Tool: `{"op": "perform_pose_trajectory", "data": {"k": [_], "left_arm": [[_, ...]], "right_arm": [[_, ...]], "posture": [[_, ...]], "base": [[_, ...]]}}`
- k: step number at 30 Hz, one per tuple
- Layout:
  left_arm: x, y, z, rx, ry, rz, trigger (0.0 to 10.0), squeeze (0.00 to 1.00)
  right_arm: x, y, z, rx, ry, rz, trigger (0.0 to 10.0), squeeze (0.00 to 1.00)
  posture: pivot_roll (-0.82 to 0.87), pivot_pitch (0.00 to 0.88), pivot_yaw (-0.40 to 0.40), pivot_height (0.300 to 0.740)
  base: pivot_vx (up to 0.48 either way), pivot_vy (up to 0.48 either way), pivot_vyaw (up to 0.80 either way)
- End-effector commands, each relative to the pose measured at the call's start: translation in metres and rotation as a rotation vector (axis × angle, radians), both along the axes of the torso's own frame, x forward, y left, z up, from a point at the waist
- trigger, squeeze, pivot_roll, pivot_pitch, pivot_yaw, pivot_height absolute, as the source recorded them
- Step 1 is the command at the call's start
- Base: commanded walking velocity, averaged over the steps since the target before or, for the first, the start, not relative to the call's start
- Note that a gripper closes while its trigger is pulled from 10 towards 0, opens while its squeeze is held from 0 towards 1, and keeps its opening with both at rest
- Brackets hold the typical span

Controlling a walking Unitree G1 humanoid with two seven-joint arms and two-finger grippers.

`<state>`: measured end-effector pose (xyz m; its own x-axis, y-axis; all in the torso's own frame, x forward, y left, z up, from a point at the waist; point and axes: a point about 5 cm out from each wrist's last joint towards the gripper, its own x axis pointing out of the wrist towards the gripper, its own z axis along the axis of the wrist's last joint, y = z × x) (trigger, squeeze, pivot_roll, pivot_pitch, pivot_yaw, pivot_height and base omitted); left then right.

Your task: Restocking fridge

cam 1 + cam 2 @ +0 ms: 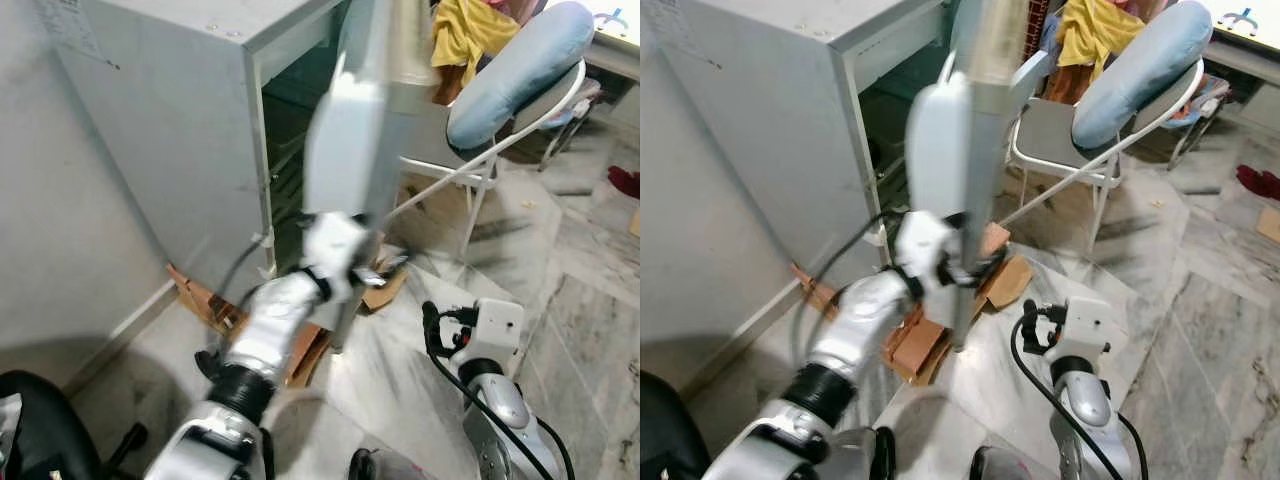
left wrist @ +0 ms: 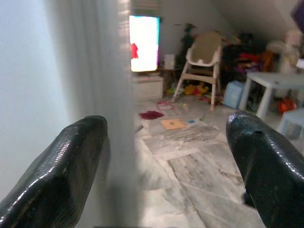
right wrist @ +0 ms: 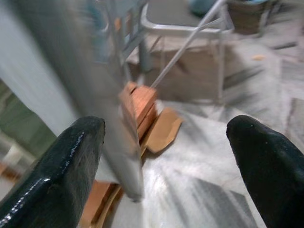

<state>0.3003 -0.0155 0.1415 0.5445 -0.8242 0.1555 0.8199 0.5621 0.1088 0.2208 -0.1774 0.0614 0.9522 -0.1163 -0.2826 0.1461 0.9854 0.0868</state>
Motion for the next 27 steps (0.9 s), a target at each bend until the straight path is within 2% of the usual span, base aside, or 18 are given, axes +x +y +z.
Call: {"op": "perform_pose_trajectory", "data": {"k": [1, 4, 6, 8, 9, 10, 12, 13, 14, 15, 19, 21, 23, 27], "left_arm": [[0.005, 0.012, -0.008, 0.016, 0.032, 0.039, 10.0, 0.0], [0.013, 0.033, -0.011, -0.01, 0.074, 0.117, 10.0, 0.0], [0.02, 0.061, -0.017, 0.029, 0.075, 0.236, 10.0, 0.0], [0.022, 0.072, -0.02, 0.045, 0.074, 0.28, 10.0, 0.0], [0.022, 0.078, -0.021, 0.051, 0.073, 0.297, 10.0, 0.0], [0.021, 0.097, -0.023, 0.048, 0.072, 0.359, 10.0, 0.0], [0.02, 0.101, -0.025, 0.049, 0.073, 0.37, 10.0, 0.0], [0.017, 0.113, -0.032, 0.054, 0.099, 0.412, 10.0, 0.0], [0.017, 0.113, -0.032, 0.054, 0.099, 0.412, 10.0, 0.0], [0.01, 0.129, -0.043, 0.046, 0.142, 0.466, 10.0, 0.0], [-0.005, 0.148, -0.06, 0.065, 0.2, 0.513, 10.0, 0.0], [-0.007, 0.149, -0.062, 0.072, 0.2, 0.513, 10.0, 0.0], [-0.015, 0.152, -0.068, 0.092, 0.212, 0.516, 10.0, 0.0], [-0.018, 0.154, -0.069, 0.093, 0.222, 0.526, 10.0, 0.0]], "right_arm": [[-0.003, -0.008, 0.0, -0.013, -0.002, -0.038, 10.0, 0.0], [-0.001, -0.007, 0.0, -0.011, -0.008, -0.041, 10.0, 0.0], [0.0, -0.007, -0.001, -0.01, -0.012, -0.046, 10.0, 0.0], [0.001, -0.006, -0.001, -0.01, -0.014, -0.043, 10.0, 0.0], [0.002, -0.006, 0.0, -0.009, -0.016, -0.043, 10.0, 0.0], [0.004, -0.004, 0.0, -0.008, -0.021, -0.042, 10.0, 0.0], [0.004, -0.004, 0.0, -0.009, -0.022, -0.041, 10.0, 0.0], [0.005, -0.003, -0.001, -0.019, -0.021, -0.031, 10.0, 0.0], [0.005, -0.003, -0.001, -0.019, -0.021, -0.031, 10.0, 0.0], [0.008, -0.003, -0.001, -0.018, -0.026, -0.036, 10.0, 0.0], [0.013, -0.006, 0.002, -0.014, -0.046, -0.047, 10.0, 0.0], [0.014, -0.006, 0.002, -0.015, -0.048, -0.047, 10.0, 0.0], [0.017, -0.006, 0.002, -0.018, -0.054, -0.045, 10.0, 0.0], [0.019, -0.006, 0.003, -0.019, -0.057, -0.044, 10.0, 0.0]], "posture": [[-0.05, 0.061, -0.013, 0.74], [-0.04, 0.06, -0.012, 0.74], [-0.04, 0.059, -0.014, 0.74], [-0.04, 0.059, -0.014, 0.74], [-0.03, 0.058, -0.017, 0.74], [-0.03, 0.058, -0.017, 0.74], [-0.03, 0.058, -0.017, 0.74], [-0.02, 0.053, -0.005, 0.74], [-0.02, 0.053, -0.005, 0.74], [-0.02, 0.049, -0.004, 0.74], [-0.01, 0.039, -0.015, 0.74], [-0.01, 0.039, -0.015, 0.74], [-0.01, 0.036, -0.02, 0.74], [-0.01, 0.036, -0.023, 0.74]], "base": [[0.0, 0.0, 0.0], [0.0, 0.0, 0.0], [0.0, 0.0, 0.0], [0.0, 0.0, 0.0], [0.0, 0.0, 0.0], [0.0, 0.0, 0.0], [0.0, 0.0, 0.0], [0.0, -0.465, 0.0], [0.0, -0.465, 0.0], [0.0, -0.458, -0.61], [0.0, -0.454, -0.38], [0.0, -0.442, 0.0], [0.0, -0.442, 0.0], [0.0, -0.442, 0.0]]}}
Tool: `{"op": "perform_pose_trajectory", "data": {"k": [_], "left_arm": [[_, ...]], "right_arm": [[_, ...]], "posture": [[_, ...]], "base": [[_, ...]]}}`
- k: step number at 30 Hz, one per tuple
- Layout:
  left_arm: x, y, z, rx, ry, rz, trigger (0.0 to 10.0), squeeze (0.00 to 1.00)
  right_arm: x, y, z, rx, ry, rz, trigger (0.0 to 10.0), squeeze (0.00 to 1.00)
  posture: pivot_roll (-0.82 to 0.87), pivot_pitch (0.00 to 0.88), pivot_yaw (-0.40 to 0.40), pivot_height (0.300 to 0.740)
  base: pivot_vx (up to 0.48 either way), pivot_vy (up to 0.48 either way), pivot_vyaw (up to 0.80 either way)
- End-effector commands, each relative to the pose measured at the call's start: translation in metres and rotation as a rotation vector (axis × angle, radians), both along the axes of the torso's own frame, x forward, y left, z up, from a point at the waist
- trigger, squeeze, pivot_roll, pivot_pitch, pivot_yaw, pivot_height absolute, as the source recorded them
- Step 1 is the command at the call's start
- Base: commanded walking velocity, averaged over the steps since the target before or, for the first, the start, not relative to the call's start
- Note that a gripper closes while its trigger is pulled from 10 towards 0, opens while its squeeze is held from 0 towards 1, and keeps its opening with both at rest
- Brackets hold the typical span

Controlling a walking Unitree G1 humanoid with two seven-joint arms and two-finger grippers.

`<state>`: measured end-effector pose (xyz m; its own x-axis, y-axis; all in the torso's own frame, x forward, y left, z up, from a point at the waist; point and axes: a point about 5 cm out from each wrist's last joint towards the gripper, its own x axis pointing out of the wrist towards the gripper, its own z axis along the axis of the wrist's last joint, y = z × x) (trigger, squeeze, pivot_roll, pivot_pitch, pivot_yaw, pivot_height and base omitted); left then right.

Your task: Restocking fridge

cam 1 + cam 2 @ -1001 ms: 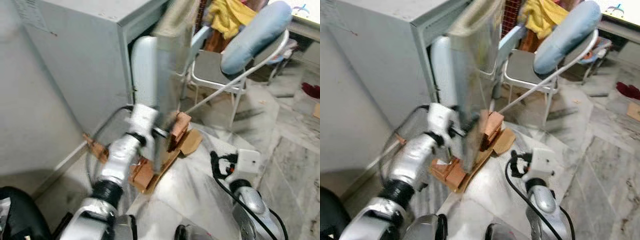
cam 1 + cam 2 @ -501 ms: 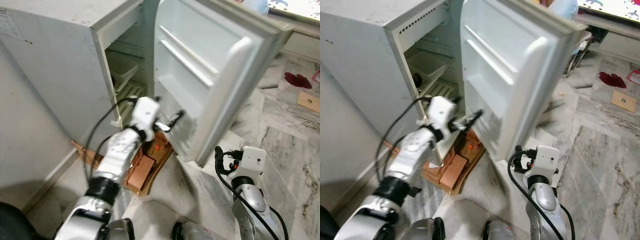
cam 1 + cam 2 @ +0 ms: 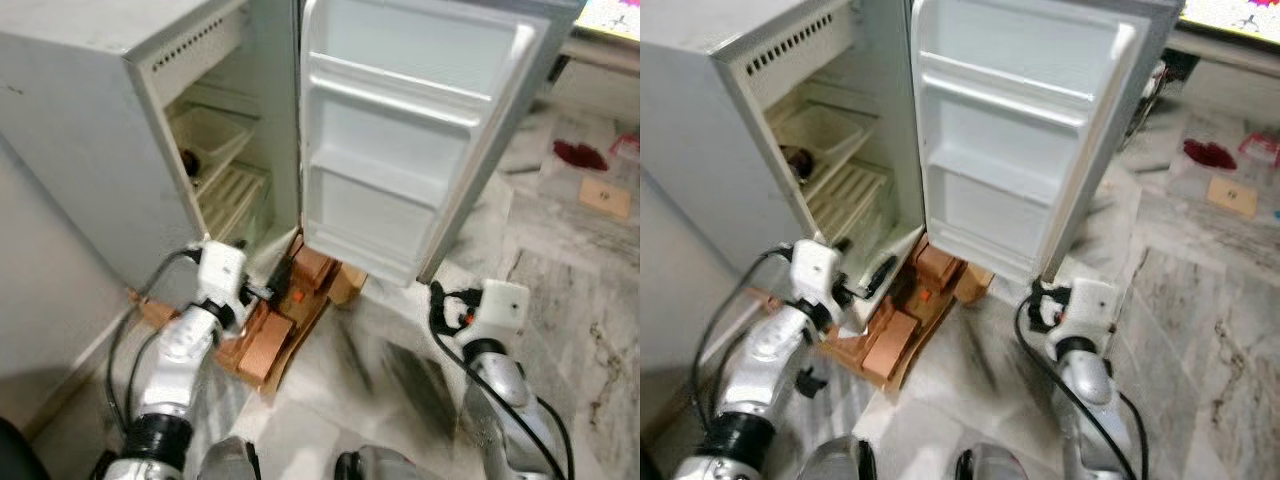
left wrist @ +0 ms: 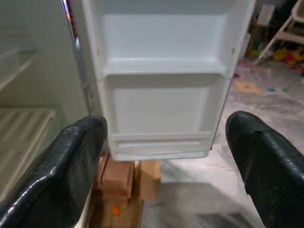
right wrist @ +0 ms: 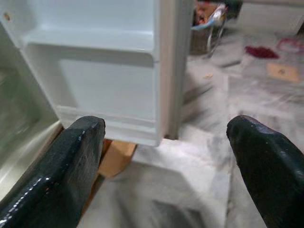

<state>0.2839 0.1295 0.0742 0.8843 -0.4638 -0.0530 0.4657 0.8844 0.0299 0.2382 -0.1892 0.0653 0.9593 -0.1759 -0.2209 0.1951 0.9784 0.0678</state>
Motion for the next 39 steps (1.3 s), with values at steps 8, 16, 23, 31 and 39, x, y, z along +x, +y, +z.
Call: {"op": "perform_pose_trajectory", "data": {"k": [8, 16, 23, 31, 39], "left_arm": [[-0.013, 0.009, -0.015, 0.001, 0.059, 0.058, 10.0, 0.0], [-0.014, 0.012, -0.016, 0.021, 0.061, 0.051, 10.0, 0.0], [-0.004, 0.0, -0.005, 0.057, 0.006, 0.012, 10.0, 0.0], [-0.009, 0.006, -0.009, 0.078, 0.008, 0.131, 10.0, 0.0], [-0.017, 0.016, -0.013, 0.065, 0.029, 0.193, 10.0, 0.0]], "right_arm": [[0.005, 0.007, -0.003, 0.007, -0.002, 0.013, 10.0, 0.0], [0.007, 0.004, -0.001, 0.003, -0.013, -0.001, 10.0, 0.0], [0.024, 0.008, 0.01, -0.008, -0.064, 0.01, 10.0, 0.0], [0.02, 0.005, 0.005, -0.004, -0.054, 0.005, 10.0, 0.0], [0.026, 0.012, 0.007, -0.018, -0.066, 0.043, 10.0, 0.0]], "posture": [[-0.02, 0.027, -0.032, 0.74], [-0.02, 0.023, -0.02, 0.74], [-0.03, 0.016, -0.008, 0.74], [-0.02, 0.015, -0.014, 0.74], [-0.01, 0.009, -0.027, 0.74]], "base": [[0.035, -0.434, 0.0], [0.334, -0.336, 0.0], [0.43, -0.07, 0.0], [0.209, 0.0, 0.0], [0.0, 0.0, 0.0]]}}
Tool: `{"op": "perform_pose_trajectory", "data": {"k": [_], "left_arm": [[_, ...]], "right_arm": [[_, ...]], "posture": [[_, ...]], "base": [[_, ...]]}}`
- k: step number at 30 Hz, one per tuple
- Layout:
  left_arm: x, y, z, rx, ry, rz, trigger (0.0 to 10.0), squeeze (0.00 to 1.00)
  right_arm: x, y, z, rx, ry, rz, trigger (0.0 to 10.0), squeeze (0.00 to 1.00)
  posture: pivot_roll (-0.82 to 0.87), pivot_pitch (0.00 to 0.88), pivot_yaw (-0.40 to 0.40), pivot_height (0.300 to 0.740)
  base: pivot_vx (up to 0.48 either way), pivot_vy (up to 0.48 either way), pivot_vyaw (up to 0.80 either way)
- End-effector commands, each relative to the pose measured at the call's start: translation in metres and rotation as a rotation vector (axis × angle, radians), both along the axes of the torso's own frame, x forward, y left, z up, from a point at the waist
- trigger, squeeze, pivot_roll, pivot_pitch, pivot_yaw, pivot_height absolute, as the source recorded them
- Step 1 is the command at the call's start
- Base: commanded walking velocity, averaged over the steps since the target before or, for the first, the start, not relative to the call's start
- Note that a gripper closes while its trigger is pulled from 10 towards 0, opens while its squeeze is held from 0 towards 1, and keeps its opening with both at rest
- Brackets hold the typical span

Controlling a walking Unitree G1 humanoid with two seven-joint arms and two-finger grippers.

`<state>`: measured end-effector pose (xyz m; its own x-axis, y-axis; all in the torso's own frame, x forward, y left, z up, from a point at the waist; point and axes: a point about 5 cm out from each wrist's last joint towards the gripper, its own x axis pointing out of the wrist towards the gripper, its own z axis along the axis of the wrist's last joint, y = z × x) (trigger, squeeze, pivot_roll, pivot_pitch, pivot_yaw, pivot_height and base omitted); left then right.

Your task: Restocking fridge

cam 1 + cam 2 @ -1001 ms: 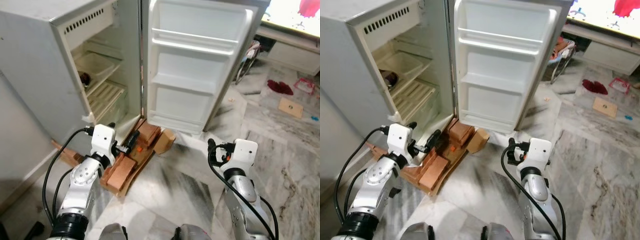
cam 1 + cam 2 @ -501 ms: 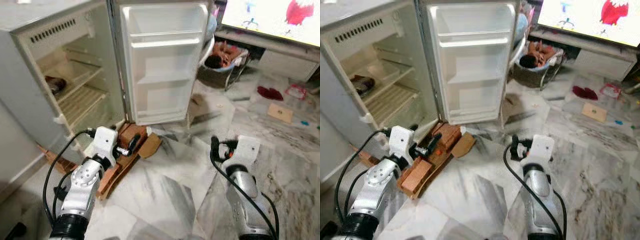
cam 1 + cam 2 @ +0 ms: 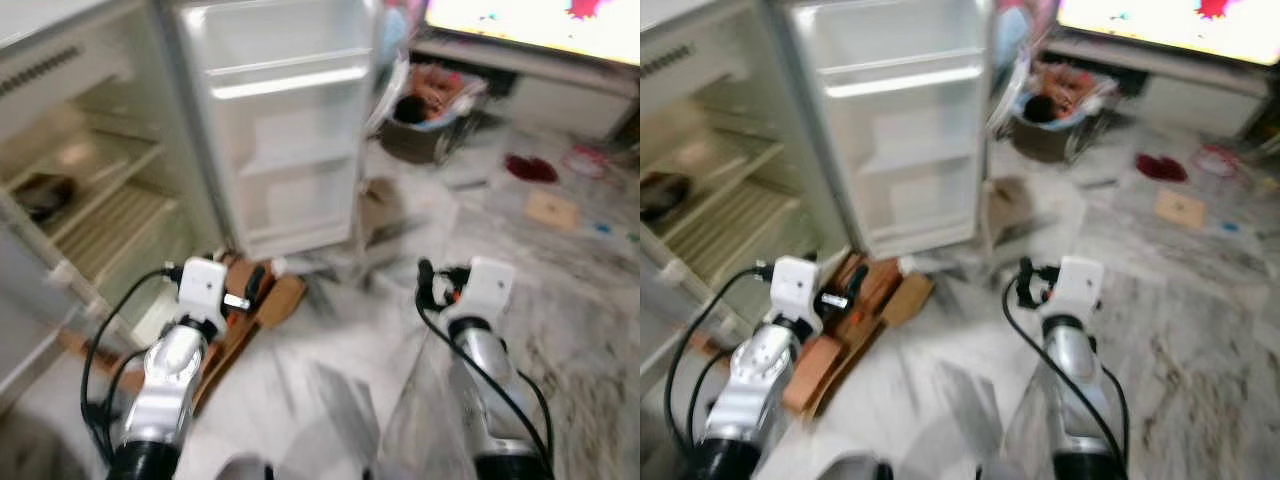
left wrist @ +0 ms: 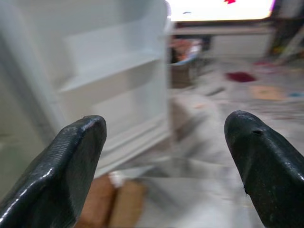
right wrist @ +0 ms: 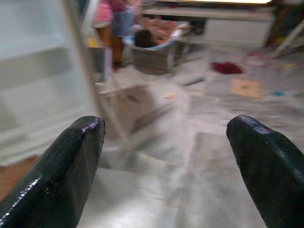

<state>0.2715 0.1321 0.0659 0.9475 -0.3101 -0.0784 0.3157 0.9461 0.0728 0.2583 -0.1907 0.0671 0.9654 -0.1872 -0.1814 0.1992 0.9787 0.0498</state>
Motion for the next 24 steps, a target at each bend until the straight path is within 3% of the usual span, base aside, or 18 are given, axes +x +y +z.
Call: {"op": "perform_pose_trajectory", "data": {"k": [1, 11, 24], "left_arm": [[-0.004, 0.013, -0.005, 0.014, 0.022, 0.03, 10.0, 0.0], [0.003, 0.001, -0.001, 0.001, 0.003, 0.018, 10.0, 0.0], [0.005, -0.005, 0.002, -0.002, -0.008, 0.008, 10.0, 0.0]], "right_arm": [[0.006, 0.014, 0.006, 0.004, -0.034, 0.054, 10.0, 0.0], [0.002, 0.0, 0.007, -0.008, -0.028, 0.01, 10.0, 0.0], [0.003, 0.003, 0.007, -0.005, -0.026, 0.019, 10.0, 0.0]], "posture": [[-0.01, 0.009, -0.027, 0.74], [-0.04, 0.013, -0.015, 0.74], [-0.04, 0.027, -0.022, 0.74]], "base": [[0.0, 0.0, 0.0], [0.218, -0.173, 0.0], [0.444, 0.0, 0.0]]}}
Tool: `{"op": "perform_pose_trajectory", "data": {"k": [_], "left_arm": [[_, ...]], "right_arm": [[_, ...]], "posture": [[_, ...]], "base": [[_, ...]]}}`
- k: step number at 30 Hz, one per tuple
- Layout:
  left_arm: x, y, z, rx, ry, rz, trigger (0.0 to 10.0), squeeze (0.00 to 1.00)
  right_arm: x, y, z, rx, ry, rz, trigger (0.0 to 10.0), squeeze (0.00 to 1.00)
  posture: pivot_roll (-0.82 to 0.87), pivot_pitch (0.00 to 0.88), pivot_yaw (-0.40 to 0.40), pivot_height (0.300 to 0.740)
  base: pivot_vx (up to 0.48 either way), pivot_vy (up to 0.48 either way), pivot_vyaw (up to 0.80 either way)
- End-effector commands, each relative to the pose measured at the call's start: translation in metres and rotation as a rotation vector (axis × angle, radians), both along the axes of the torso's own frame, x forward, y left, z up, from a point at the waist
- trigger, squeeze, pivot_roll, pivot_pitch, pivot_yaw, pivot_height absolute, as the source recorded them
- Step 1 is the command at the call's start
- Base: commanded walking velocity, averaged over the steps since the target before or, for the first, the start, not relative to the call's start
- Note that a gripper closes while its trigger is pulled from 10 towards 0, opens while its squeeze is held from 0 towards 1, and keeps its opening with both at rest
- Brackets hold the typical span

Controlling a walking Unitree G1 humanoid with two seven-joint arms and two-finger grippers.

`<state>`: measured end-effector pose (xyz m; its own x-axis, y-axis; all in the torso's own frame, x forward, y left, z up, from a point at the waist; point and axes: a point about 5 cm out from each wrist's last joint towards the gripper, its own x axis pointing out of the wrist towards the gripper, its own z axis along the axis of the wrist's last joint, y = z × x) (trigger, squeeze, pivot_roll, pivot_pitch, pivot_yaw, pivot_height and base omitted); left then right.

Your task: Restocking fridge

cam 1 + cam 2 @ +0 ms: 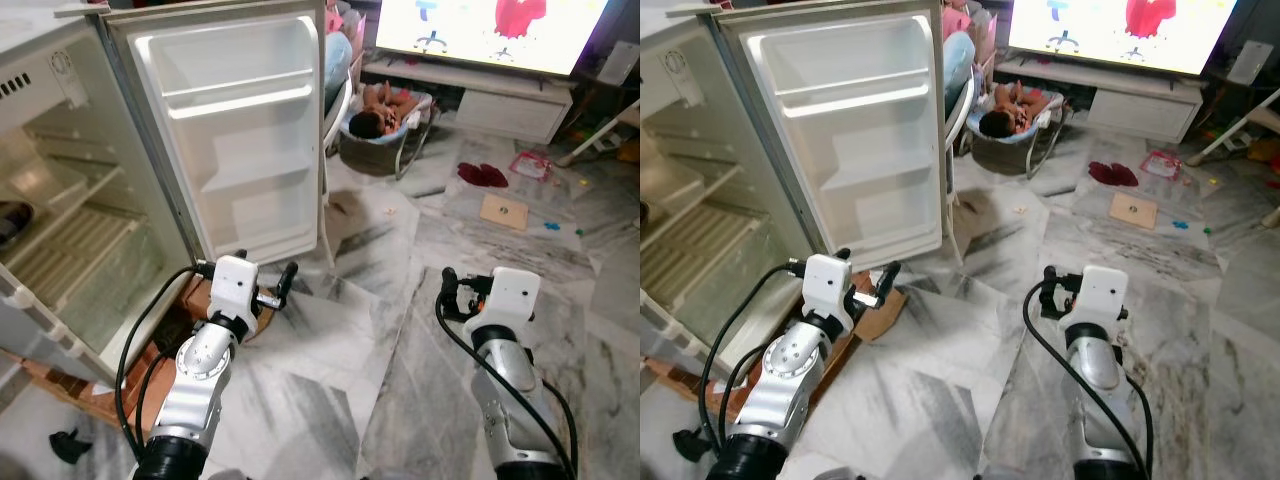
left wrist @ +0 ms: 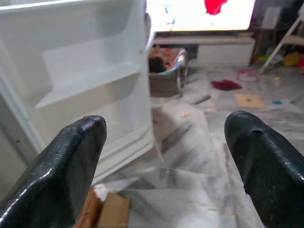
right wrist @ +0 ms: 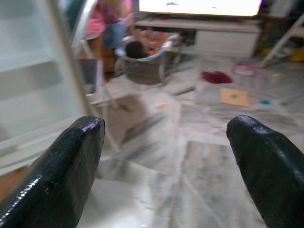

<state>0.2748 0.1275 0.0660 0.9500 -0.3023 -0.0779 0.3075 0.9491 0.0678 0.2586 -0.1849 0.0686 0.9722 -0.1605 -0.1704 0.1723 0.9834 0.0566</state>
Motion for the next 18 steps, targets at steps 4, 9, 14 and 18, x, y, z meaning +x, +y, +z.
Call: {"op": "perform_pose_trajectory", "data": {"k": [4, 9, 14, 18], "left_arm": [[0.003, 0.0, 0.002, 0.017, -0.004, 0.003, 10.0, 0.0], [0.005, -0.002, 0.01, 0.024, -0.02, -0.009, 10.0, 0.0], [-0.003, 0.002, 0.007, 0.027, -0.011, 0.0, 10.0, 0.0], [-0.006, 0.003, 0.002, 0.027, 0.005, -0.003, 10.0, 0.0]], "right_arm": [[0.006, -0.003, 0.006, -0.01, -0.016, -0.006, 10.0, 0.0], [0.009, -0.002, 0.01, -0.01, -0.026, -0.002, 10.0, 0.0], [0.002, -0.001, 0.004, -0.007, -0.003, -0.005, 10.0, 0.0], [0.001, 0.003, 0.002, -0.002, 0.002, 0.0, 10.0, 0.0]], "posture": [[-0.04, 0.04, -0.019, 0.74], [-0.02, 0.063, -0.023, 0.74], [-0.02, 0.07, -0.028, 0.74], [-0.02, 0.06, -0.026, 0.74]], "base": [[0.456, 0.0, 0.0], [0.462, 0.0, 0.0], [0.454, 0.0, -0.55], [0.412, -0.245, -0.8]]}}
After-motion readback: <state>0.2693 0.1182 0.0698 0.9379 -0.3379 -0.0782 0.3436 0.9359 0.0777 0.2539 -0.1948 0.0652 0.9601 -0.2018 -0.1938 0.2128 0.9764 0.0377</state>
